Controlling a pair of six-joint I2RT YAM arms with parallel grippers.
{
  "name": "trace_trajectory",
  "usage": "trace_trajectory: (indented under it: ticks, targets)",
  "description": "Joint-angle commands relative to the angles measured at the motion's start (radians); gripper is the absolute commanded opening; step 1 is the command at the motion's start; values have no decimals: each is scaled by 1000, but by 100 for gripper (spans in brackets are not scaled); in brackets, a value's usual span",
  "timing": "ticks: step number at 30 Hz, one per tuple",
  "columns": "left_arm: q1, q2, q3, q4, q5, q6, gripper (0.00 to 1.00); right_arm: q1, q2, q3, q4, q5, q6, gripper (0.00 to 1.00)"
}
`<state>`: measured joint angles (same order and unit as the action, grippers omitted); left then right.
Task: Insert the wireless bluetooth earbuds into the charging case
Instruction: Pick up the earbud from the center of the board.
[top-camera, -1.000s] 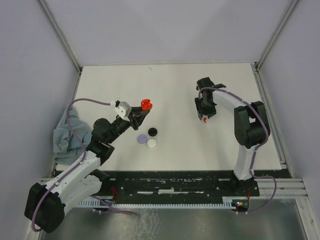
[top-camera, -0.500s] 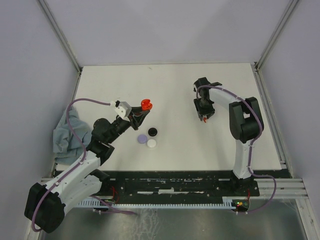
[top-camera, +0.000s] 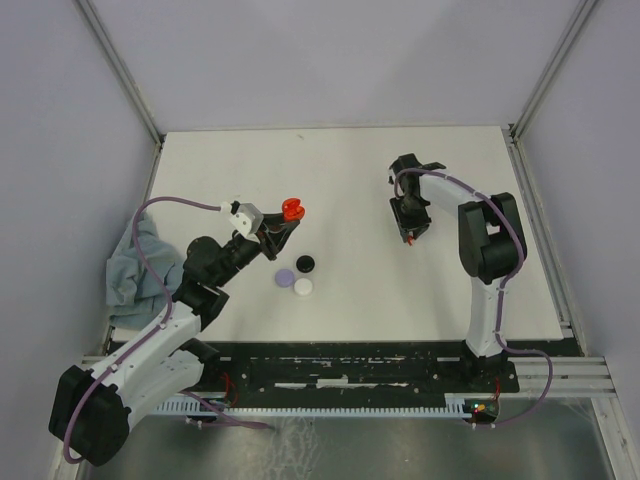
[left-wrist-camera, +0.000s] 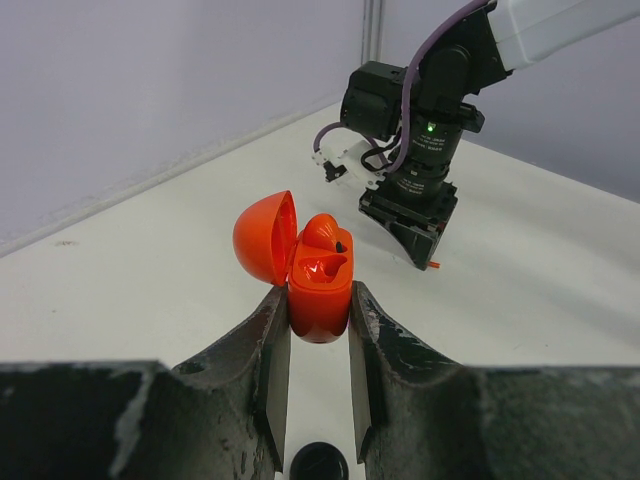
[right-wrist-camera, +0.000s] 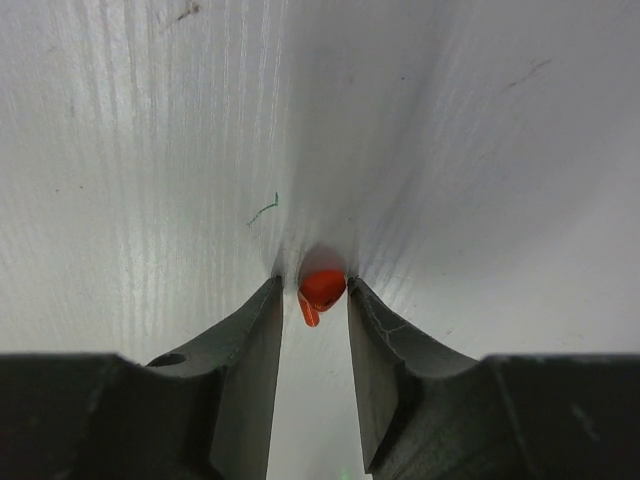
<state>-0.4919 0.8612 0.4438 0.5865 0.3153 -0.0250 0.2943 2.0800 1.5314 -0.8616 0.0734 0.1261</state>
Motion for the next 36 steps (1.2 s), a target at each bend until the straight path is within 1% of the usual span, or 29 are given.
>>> trace_trajectory:
  ticks: [1, 7, 11, 18, 26, 33, 36]
  targets:
    - [2, -5, 7, 58, 9, 9, 3, -3, -3, 6, -13, -15, 5, 39]
    - [1, -2, 7, 59, 22, 13, 3, -3, -37, -31, 19, -33, 4, 30]
    - [3, 2, 3, 68, 44, 17, 3, 6, -101, -55, 30, -50, 11, 28]
    - [2, 16, -9, 121, 128, 18, 3, 51, -304, -113, 67, -92, 49, 26]
    - [2, 40, -24, 201, 215, 5, 3, 166, -512, -110, 92, -119, 91, 25]
    - [2, 95, -11, 272, 307, -35, 3, 254, -672, -99, 194, -200, 136, 25]
    - [2, 120, -3, 293, 325, -53, 3, 281, -722, -109, 259, -244, 149, 25]
